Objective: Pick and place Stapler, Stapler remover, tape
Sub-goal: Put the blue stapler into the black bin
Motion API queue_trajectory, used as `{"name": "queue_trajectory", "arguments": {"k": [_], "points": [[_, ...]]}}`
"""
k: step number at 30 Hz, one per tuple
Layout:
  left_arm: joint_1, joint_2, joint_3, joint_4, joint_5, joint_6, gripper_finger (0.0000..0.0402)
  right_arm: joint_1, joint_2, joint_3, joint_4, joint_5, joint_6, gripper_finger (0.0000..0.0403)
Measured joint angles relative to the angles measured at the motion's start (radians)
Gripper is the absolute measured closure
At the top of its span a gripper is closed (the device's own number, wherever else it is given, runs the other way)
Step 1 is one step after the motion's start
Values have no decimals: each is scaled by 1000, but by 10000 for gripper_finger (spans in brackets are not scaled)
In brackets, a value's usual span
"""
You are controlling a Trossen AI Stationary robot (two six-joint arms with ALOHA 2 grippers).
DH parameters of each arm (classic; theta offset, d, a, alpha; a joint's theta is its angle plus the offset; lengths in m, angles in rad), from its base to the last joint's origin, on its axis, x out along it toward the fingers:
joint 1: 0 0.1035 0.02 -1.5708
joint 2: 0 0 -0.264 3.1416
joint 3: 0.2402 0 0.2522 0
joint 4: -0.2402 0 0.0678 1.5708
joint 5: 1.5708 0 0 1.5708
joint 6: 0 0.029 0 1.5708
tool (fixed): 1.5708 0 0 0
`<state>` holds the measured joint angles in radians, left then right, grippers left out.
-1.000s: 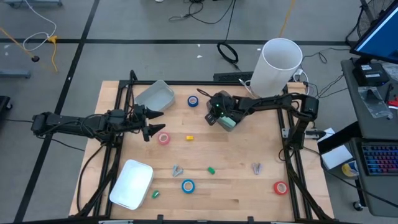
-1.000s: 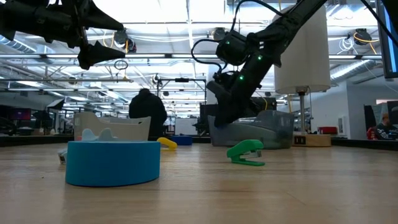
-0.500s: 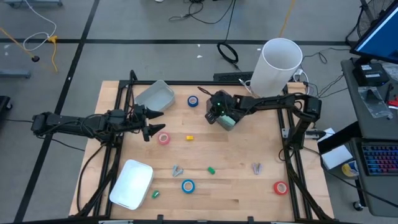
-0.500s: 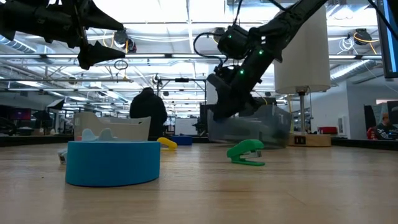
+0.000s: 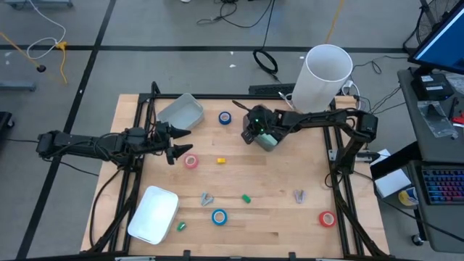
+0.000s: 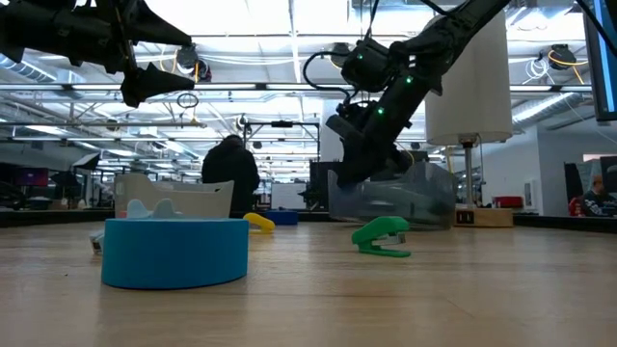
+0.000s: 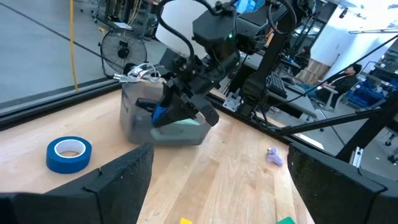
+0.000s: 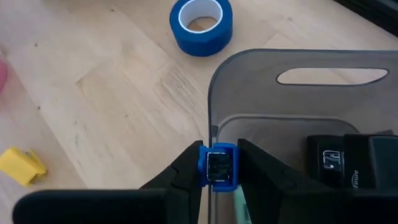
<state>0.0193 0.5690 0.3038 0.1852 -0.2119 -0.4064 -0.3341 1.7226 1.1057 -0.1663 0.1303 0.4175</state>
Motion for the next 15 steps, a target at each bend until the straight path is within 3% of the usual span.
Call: {"name": "queue_trajectory", "arguments": {"k": [15], "points": [[0, 0, 0, 2, 0, -3, 36, -3, 0, 0, 6, -3, -11, 308]]}}
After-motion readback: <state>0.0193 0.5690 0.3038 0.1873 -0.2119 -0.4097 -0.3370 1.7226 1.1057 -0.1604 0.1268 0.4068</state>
